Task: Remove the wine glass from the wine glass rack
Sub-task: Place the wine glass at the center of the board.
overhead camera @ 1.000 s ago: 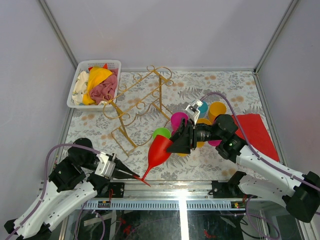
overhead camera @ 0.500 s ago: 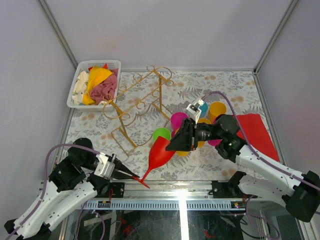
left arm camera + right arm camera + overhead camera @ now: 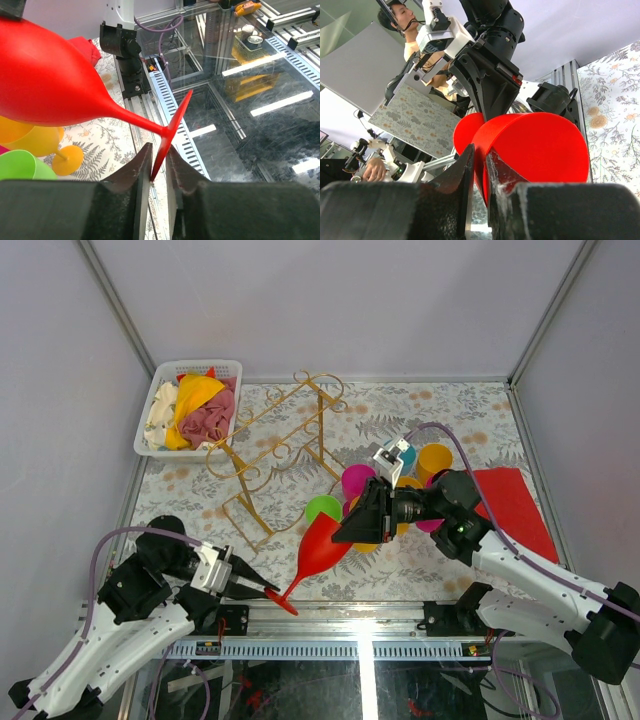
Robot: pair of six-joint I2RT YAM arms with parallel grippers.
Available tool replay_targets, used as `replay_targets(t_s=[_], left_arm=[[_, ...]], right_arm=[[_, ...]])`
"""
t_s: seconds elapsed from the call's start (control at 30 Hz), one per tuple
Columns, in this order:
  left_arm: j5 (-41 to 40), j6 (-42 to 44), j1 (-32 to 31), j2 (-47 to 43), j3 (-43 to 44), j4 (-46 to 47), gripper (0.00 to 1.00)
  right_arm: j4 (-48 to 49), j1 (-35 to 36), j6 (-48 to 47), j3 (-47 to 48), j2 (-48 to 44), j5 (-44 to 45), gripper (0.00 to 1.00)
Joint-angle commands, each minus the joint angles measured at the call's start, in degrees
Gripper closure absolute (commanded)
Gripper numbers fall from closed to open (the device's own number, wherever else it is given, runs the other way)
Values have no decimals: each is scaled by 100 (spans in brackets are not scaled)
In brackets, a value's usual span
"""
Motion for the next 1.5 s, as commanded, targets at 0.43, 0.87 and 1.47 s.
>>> replay_targets(t_s=[0.43,0.87,1.47], left_arm=[[-193,-884,-9,-113,433,-84,56],[-1707,-2558,-7,-163,726,677,50],[-2228,-3964,-7,103,936,1319,44]], right_arm=[[-1711,102,-1299,518,-151,385,100],[-4650,2392,-4129,1202,-313,3637,100],[-6088,3193,-4956,1359,350,5923,100]])
